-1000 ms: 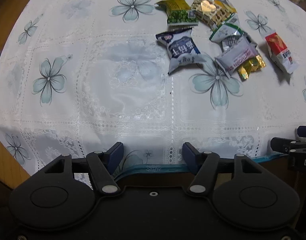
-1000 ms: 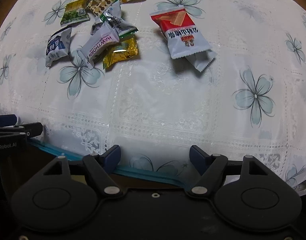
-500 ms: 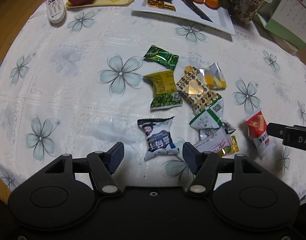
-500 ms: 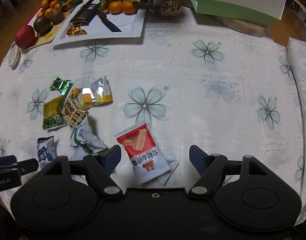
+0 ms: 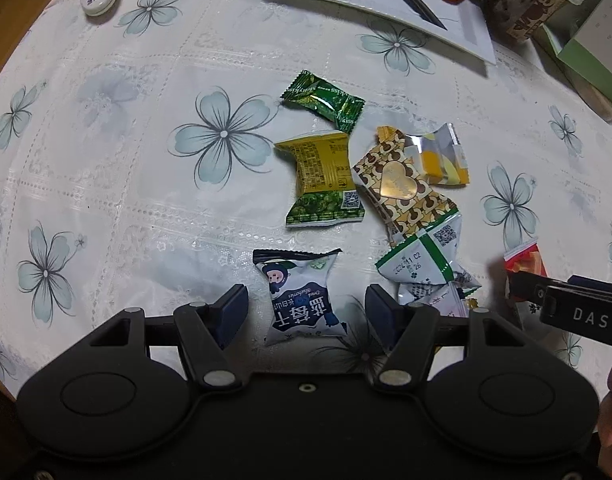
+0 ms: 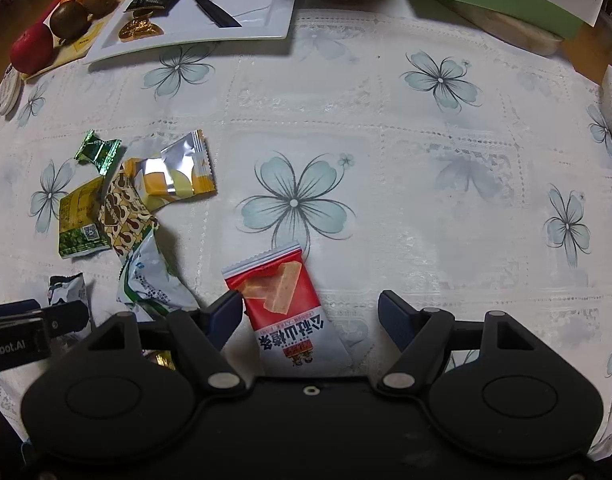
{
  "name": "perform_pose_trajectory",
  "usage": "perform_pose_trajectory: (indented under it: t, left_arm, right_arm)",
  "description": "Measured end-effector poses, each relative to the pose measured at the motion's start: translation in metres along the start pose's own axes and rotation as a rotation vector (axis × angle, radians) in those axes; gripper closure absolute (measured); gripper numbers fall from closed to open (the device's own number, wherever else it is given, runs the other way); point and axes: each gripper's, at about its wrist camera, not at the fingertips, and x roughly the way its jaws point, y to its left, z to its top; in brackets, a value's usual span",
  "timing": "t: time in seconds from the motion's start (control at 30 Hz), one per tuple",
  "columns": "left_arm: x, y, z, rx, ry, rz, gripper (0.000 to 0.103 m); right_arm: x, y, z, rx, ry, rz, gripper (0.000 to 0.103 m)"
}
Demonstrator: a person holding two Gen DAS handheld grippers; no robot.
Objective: Organize snacks
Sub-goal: 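Grasp the blue-white packet with the left tool while the right tool grasps the red-white wafer packet, then lift both held packets and carry them back toward the gold tray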
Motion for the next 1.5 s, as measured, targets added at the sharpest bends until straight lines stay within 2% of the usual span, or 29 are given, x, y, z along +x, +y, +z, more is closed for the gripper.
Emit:
perform_pose_trajectory:
  t: [0.2,0.27,0.33,0.37,0.4,0.43,0.5,0.63,0.77,0.83,0.87,0.97,1.0,1.03,1.07,1.17,1.2,1.3,1.43,1.5]
  left_arm:
    - [0.016,-0.005,0.002,-0.002,0.035,0.022,0.037]
    - [0.021,-0.006,0.002,-0.009,0.047,0.023,0.041]
    - [0.019,-0.007,0.002,-0.003,0.031,0.025,0.048]
    - [0.019,-0.008,0.002,0.004,0.026,0.037,0.059]
    - [0.019,-0.008,0.002,0.006,0.021,0.043,0.063]
    - [0.019,-0.006,0.002,0.0,0.024,0.031,0.063]
    - [0.018,-0.002,0.001,-0.019,0.029,0.013,0.064]
    - [0.009,0.003,0.0,-0.015,0.009,0.01,0.064]
    - [-0.01,0.005,-0.003,-0.003,-0.03,-0.019,0.064]
    - [-0.021,0.007,-0.006,0.004,-0.049,-0.04,0.064]
    - [-0.027,0.008,-0.008,0.01,-0.061,-0.048,0.064]
    - [-0.038,0.011,-0.018,0.027,-0.093,-0.044,0.064]
    - [-0.039,0.012,-0.02,0.03,-0.1,-0.037,0.064]
    - [-0.039,0.013,-0.023,0.032,-0.102,-0.034,0.064]
    - [-0.039,0.014,-0.025,0.034,-0.1,-0.033,0.064]
    - [-0.037,0.016,-0.031,0.039,-0.091,-0.022,0.064]
    - [-0.035,0.016,-0.032,0.041,-0.086,-0.011,0.064]
    - [-0.03,0.018,-0.036,0.041,-0.065,0.002,0.064]
    - [-0.03,0.014,-0.038,0.053,-0.059,-0.002,0.064]
    - [-0.032,0.011,-0.038,0.066,-0.062,-0.011,0.064]
  right_arm:
    - [0.005,0.0,0.001,-0.004,0.018,0.001,0.026]
    - [0.005,0.0,0.002,-0.004,0.017,-0.002,0.026]
    - [0.005,0.0,0.002,-0.002,0.018,-0.006,0.028]
    - [0.005,0.0,0.002,-0.002,0.021,-0.002,0.031]
    - [0.005,0.0,0.002,-0.004,0.03,0.005,0.04]
    - [0.006,0.0,0.002,-0.007,0.046,0.018,0.054]
    - [0.006,-0.001,0.002,-0.007,0.075,0.045,0.062]
    - [-0.004,-0.009,0.002,0.041,0.043,0.04,0.062]
    - [-0.019,-0.023,0.001,0.123,0.021,0.099,0.064]
    - [-0.026,-0.025,0.0,0.13,0.02,0.119,0.091]
    - [-0.029,-0.025,-0.001,0.133,0.016,0.121,0.092]
    - [-0.041,-0.031,-0.003,0.158,-0.025,0.117,0.089]
    - [-0.043,-0.034,-0.004,0.172,-0.041,0.109,0.083]
    - [-0.044,-0.037,-0.004,0.184,-0.053,0.104,0.068]
    - [-0.044,-0.04,-0.004,0.194,-0.063,0.096,0.062]
    - [-0.038,-0.047,-0.004,0.23,-0.053,0.064,0.053]
    - [-0.034,-0.049,-0.004,0.242,-0.047,0.052,0.047]
    - [-0.016,-0.054,-0.001,0.269,0.014,0.019,0.045]
    - [0.015,-0.065,0.001,0.359,0.157,0.077,0.045]
    - [0.022,-0.067,0.004,0.392,0.176,0.086,0.045]
